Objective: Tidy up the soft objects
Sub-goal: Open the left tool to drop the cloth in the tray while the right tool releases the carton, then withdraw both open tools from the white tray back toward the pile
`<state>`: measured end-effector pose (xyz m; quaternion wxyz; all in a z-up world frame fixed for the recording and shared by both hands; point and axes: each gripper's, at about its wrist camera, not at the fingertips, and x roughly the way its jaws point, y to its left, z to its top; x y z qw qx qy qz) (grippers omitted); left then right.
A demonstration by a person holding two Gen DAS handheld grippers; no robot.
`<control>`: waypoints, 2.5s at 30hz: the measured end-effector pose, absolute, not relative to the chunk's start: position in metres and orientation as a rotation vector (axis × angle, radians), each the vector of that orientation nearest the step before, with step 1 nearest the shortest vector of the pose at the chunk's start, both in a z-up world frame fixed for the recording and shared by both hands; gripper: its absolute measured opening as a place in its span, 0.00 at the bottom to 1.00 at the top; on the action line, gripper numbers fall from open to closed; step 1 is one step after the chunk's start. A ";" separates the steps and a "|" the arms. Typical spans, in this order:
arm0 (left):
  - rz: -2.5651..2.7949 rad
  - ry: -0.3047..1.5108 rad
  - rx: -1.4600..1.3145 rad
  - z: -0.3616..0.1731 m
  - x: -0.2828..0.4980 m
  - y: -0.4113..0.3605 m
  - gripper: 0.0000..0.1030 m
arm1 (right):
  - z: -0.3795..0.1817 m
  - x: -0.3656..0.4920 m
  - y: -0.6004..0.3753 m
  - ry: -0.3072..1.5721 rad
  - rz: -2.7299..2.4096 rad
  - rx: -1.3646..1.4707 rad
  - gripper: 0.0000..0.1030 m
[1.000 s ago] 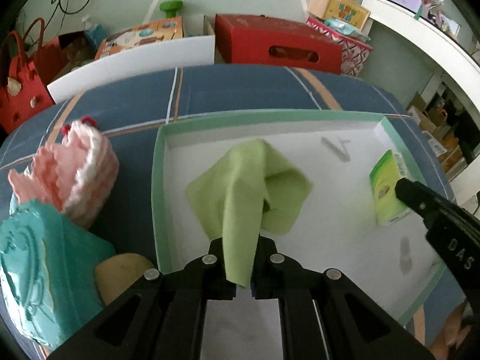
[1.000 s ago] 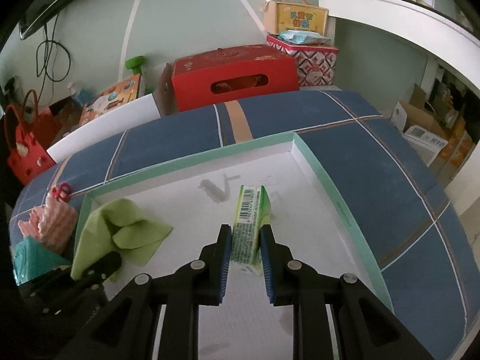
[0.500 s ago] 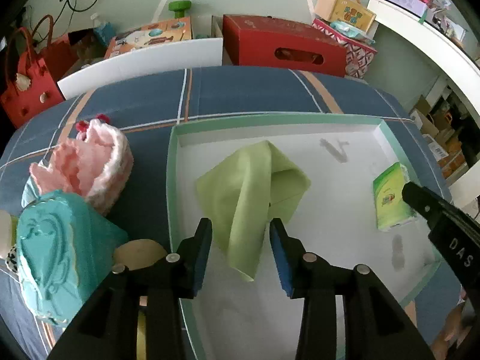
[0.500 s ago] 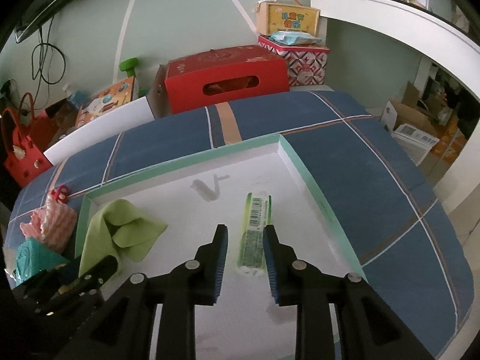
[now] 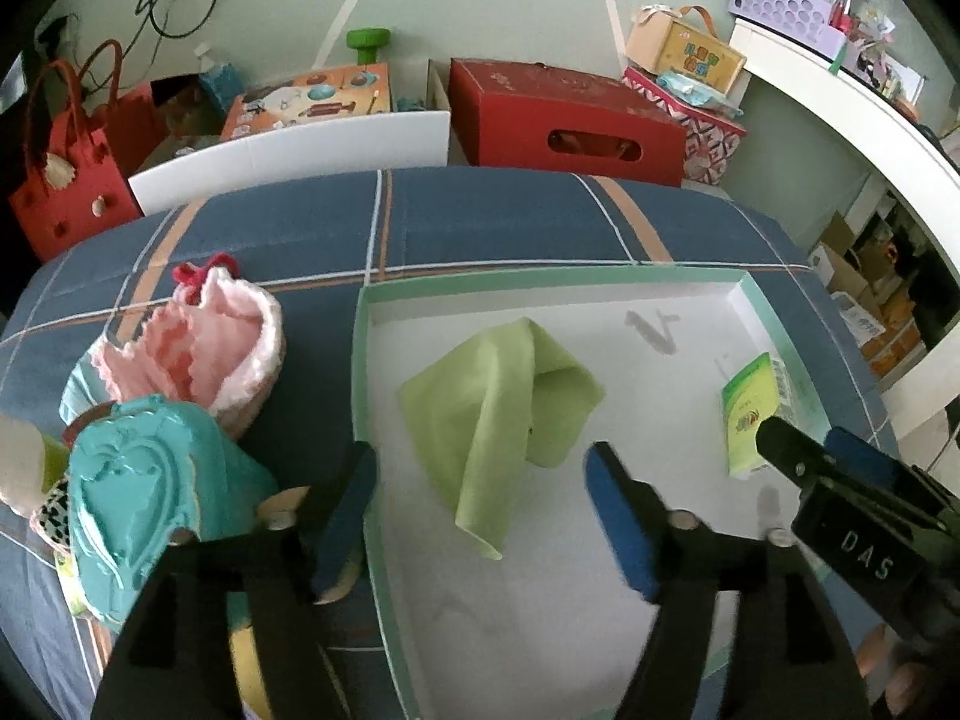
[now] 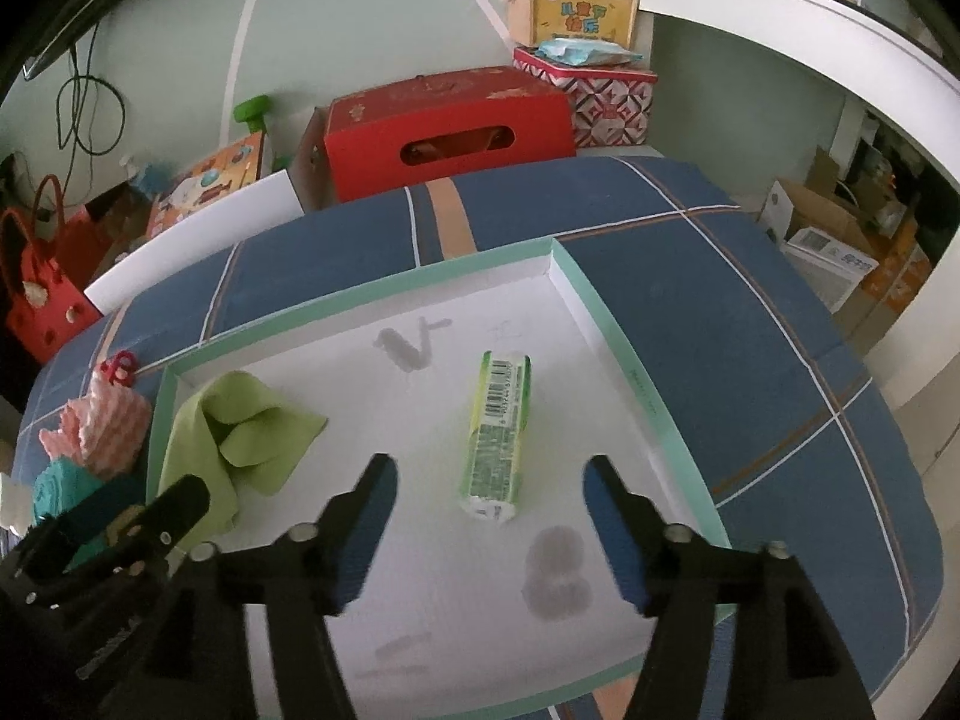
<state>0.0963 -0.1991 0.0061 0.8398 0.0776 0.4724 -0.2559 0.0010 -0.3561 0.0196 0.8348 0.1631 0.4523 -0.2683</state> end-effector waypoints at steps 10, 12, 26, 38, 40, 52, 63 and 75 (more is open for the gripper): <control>-0.538 0.981 0.156 0.009 0.097 -0.197 0.86 | 0.015 0.002 -0.354 0.988 -0.583 0.310 0.88; -0.541 0.977 0.158 0.010 0.096 -0.197 0.86 | 0.014 0.002 -0.355 0.992 -0.590 0.306 1.00; -0.549 0.969 0.145 0.013 0.093 -0.198 0.87 | 0.012 -0.008 -0.364 0.988 -0.629 0.361 1.00; -0.601 0.916 0.125 0.043 0.073 -0.193 0.87 | 0.037 -0.015 -0.354 0.868 -0.633 0.347 1.00; -0.602 0.903 0.115 0.051 0.070 -0.188 0.87 | 0.040 -0.017 -0.352 0.845 -0.627 0.348 1.00; -0.443 0.832 0.051 0.085 0.062 -0.098 0.87 | 0.054 -0.022 -0.318 0.747 -0.599 0.340 1.00; -0.154 0.929 -0.043 0.053 0.074 0.008 0.87 | 0.049 -0.010 -0.261 0.801 -0.405 0.256 1.00; -0.116 1.075 -0.100 0.008 0.070 0.048 0.87 | 0.025 0.002 -0.199 0.914 -0.240 0.215 1.00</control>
